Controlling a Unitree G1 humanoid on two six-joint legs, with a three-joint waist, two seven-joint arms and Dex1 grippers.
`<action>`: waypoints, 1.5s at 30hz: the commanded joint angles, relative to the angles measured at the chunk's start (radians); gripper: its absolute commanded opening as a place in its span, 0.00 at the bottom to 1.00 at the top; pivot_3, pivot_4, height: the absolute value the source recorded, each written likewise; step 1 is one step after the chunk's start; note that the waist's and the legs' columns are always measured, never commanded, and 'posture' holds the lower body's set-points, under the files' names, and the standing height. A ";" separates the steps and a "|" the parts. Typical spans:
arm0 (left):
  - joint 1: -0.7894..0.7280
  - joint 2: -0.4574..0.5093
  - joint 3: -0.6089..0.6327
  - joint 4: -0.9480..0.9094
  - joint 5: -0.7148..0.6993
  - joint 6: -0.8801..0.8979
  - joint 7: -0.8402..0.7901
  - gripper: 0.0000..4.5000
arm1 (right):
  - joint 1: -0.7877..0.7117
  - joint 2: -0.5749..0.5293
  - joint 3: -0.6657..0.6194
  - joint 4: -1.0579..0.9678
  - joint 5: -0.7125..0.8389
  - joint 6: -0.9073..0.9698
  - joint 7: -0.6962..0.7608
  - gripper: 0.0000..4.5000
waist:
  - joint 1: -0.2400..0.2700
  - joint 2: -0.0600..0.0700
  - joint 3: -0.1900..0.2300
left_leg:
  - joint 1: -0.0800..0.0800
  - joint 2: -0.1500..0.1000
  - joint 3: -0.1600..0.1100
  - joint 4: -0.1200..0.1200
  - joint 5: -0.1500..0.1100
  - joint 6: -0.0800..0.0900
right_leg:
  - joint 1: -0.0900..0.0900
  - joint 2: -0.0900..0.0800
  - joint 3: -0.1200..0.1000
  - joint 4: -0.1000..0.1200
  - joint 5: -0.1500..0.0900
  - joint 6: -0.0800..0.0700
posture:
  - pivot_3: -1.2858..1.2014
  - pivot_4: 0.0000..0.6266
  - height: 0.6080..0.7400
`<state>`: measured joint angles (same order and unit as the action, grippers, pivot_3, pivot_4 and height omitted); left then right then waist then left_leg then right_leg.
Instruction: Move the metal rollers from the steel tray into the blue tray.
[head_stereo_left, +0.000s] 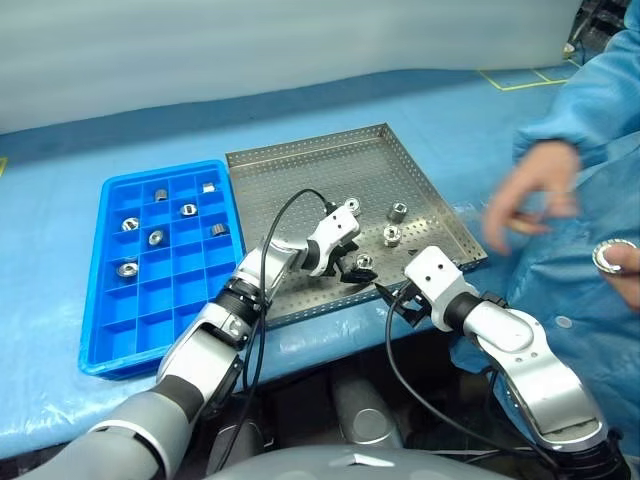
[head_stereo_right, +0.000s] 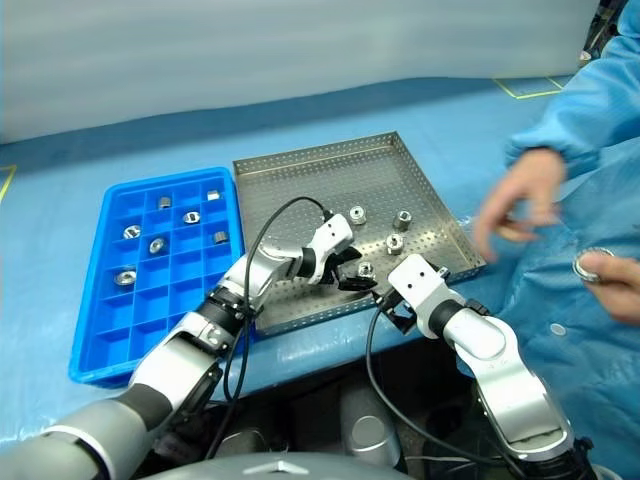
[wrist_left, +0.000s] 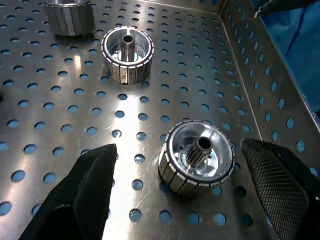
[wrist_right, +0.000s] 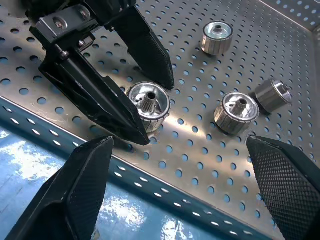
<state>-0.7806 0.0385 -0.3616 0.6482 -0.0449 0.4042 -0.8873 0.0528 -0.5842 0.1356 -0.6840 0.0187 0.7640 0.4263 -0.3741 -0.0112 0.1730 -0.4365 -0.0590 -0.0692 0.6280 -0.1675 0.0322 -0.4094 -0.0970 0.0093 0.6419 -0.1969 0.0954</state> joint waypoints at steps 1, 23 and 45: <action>-0.025 -0.019 -0.005 0.051 0.033 -0.016 0.030 0.93 | 0.001 0.007 -0.009 -0.034 -0.008 0.004 -0.014 1.00 | -0.012 0.000 0.000 | 0.000 0.000 0.000 0.000 0.000 0.000 | 0.001 0.000 0.000 0.000 0.000 0.000 | 0.32 0.24 1.00; 0.068 0.122 0.134 -0.318 -0.044 0.094 0.032 0.38 | -0.092 0.033 0.027 0.083 0.005 -0.047 0.017 1.00 | -0.054 0.000 0.000 | 0.002 0.000 0.000 -0.001 0.000 0.000 | 0.000 0.000 0.001 0.001 0.001 0.002 | 0.36 0.24 1.00; 0.691 0.497 0.549 -1.399 -0.109 0.643 0.318 0.38 | -0.279 0.176 0.056 0.236 0.162 -0.216 0.156 1.00 | 0.205 0.000 0.000 | 0.004 0.001 -0.001 -0.004 -0.001 -0.002 | -0.006 0.001 0.002 0.001 -0.004 -0.008 | 0.46 0.24 1.00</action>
<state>-0.1037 0.5182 0.1435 -0.6749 -0.1432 1.0236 -0.5913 -0.2125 -0.4069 0.1969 -0.4331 0.1758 0.5729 0.5790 -0.1692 -0.0109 0.1732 -0.4320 -0.0583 -0.0702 0.6243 -0.1683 0.0305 -0.4149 -0.0957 0.0107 0.6425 -0.2011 0.0866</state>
